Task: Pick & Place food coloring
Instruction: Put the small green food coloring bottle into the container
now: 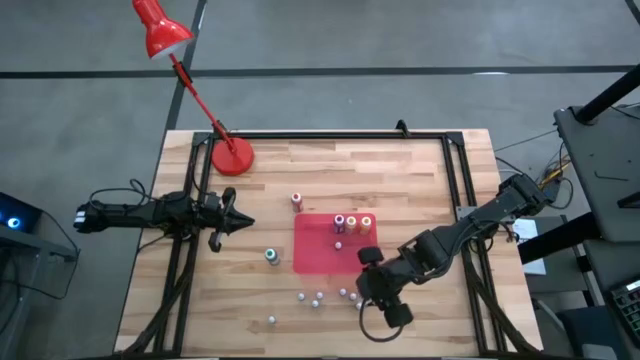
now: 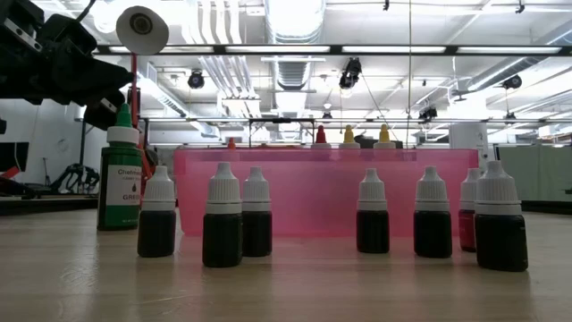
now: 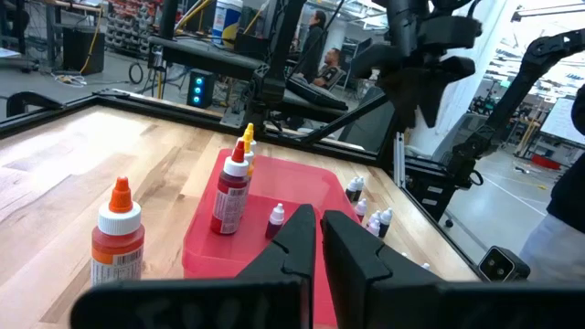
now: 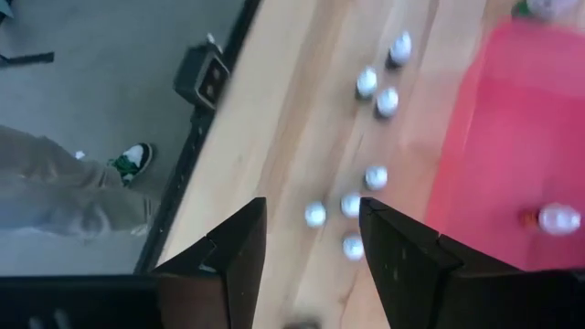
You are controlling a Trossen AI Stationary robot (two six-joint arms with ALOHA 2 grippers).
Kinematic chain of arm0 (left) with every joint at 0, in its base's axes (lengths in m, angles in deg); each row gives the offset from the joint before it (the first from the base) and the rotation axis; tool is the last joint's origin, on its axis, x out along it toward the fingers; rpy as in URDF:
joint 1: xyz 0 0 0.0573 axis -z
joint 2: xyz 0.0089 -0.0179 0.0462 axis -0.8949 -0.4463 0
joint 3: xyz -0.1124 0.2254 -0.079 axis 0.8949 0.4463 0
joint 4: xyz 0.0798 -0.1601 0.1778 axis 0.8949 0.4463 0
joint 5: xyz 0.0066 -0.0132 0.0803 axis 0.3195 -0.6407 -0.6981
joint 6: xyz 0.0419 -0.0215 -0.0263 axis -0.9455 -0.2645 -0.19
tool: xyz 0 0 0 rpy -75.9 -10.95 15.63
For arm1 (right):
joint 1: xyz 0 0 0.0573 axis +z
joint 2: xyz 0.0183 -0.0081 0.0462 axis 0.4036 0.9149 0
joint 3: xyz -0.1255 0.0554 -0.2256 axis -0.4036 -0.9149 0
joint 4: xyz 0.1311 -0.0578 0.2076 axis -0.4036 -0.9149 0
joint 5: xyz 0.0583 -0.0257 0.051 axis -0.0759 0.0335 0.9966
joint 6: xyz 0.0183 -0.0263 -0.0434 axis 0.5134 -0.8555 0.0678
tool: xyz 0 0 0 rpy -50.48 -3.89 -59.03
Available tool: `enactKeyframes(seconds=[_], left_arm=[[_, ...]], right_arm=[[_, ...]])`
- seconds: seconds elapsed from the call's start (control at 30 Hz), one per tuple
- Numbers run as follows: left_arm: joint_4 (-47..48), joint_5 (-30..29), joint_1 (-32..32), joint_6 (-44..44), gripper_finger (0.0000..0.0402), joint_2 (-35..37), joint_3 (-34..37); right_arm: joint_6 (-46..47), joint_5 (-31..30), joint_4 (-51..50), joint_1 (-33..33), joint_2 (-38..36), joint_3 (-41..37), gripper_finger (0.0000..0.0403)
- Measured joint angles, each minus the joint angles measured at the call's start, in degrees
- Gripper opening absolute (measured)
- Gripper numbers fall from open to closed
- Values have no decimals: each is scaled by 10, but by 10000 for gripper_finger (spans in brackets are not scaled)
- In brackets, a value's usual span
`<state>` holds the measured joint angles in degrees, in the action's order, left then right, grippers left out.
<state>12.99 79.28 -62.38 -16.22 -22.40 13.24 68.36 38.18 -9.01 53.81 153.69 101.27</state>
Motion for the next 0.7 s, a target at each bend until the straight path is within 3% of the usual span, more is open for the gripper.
enactKeyframes(seconds=[0.47,0.7], left_arm=[[0,0,0,0,0,0,0],[0,0,0,0,0,0,0]], right_arm=[[282,-46,-139,28,0,-1,169],[351,-46,-154,28,0,-17,169]])
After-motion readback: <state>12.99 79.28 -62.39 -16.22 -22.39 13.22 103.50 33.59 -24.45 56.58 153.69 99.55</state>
